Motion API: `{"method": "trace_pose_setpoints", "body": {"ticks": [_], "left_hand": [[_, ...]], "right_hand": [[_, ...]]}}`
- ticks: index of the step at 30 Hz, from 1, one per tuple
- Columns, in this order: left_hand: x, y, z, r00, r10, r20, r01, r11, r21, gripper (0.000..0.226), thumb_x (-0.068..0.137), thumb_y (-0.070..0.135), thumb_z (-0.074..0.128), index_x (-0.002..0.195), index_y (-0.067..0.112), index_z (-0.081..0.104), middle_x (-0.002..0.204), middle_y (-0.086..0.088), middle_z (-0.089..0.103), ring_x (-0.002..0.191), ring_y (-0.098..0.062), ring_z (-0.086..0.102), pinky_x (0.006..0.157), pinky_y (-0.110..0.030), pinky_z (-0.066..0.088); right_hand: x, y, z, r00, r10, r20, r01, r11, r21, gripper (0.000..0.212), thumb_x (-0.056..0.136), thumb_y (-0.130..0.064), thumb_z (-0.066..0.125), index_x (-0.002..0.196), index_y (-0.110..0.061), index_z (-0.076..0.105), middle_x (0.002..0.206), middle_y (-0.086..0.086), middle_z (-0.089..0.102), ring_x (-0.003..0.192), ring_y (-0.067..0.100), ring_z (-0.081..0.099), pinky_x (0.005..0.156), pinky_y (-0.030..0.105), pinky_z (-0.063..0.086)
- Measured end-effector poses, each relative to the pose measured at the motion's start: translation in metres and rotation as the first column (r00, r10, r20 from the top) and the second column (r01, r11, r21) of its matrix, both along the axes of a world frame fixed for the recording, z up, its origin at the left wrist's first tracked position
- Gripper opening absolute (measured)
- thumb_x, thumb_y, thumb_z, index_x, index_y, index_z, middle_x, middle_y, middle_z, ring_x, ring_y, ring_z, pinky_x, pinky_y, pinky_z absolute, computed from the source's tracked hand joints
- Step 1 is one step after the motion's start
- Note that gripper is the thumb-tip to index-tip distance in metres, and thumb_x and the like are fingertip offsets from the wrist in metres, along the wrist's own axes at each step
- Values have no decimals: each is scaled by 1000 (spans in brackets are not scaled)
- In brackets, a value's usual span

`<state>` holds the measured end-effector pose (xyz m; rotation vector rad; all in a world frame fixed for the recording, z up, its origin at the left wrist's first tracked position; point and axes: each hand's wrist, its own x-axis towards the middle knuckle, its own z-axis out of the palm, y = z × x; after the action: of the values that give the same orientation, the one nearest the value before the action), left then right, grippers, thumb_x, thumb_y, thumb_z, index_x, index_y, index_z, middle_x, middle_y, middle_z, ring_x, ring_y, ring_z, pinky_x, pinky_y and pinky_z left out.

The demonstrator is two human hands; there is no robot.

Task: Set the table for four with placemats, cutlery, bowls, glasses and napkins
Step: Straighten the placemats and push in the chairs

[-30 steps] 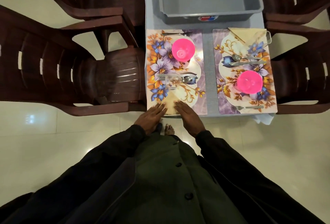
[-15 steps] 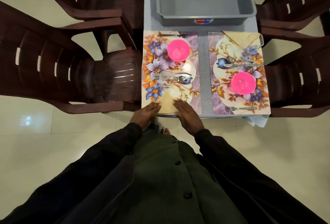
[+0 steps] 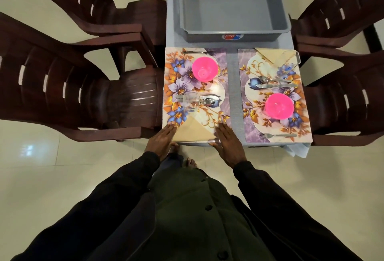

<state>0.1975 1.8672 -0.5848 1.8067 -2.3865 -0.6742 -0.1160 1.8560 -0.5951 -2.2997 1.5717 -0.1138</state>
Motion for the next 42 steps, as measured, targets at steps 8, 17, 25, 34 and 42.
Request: {"method": "trace_pose_setpoints", "body": {"ticks": [8,17,25,34,42], "left_hand": [[-1,-1,-5,1000,0,-10,0,1000,-21,81,64,9,95,137,6,61,141,-12,62,127,-28,62,80,-38,62],[-3,0,-3,999,6,-37,-6,1000,7,76,67,12,93,136,4,62,139,-15,63,124,-32,64,77,-45,64],[-1,0,-2,999,30,-44,-29,999,28,68,78,18,87,139,5,60,143,-15,60,126,-34,63,83,-49,62],[-2,-1,4,1000,-7,8,7,1000,-4,72,70,19,93,134,7,64,137,-13,65,113,-32,70,66,-43,63],[9,2,25,998,-38,-58,36,999,-34,73,68,23,95,132,6,64,129,-17,68,114,-39,69,71,-52,64]], "right_hand": [[1,2,5,999,-20,28,21,999,-34,68,102,-53,38,149,-5,46,160,14,38,151,27,30,121,47,33],[3,7,5,992,-92,91,92,996,5,71,99,-58,34,148,-9,48,159,11,39,151,23,30,122,42,27],[3,-2,3,983,-145,111,141,989,40,65,92,-50,66,143,-11,56,154,8,48,146,23,40,119,42,36],[-1,-13,15,996,-89,9,89,996,19,59,81,-46,80,129,-14,67,142,7,61,136,24,53,111,37,41],[15,2,37,985,-162,53,160,987,26,71,82,-44,81,138,-8,56,141,13,59,133,29,54,109,43,46]]}}
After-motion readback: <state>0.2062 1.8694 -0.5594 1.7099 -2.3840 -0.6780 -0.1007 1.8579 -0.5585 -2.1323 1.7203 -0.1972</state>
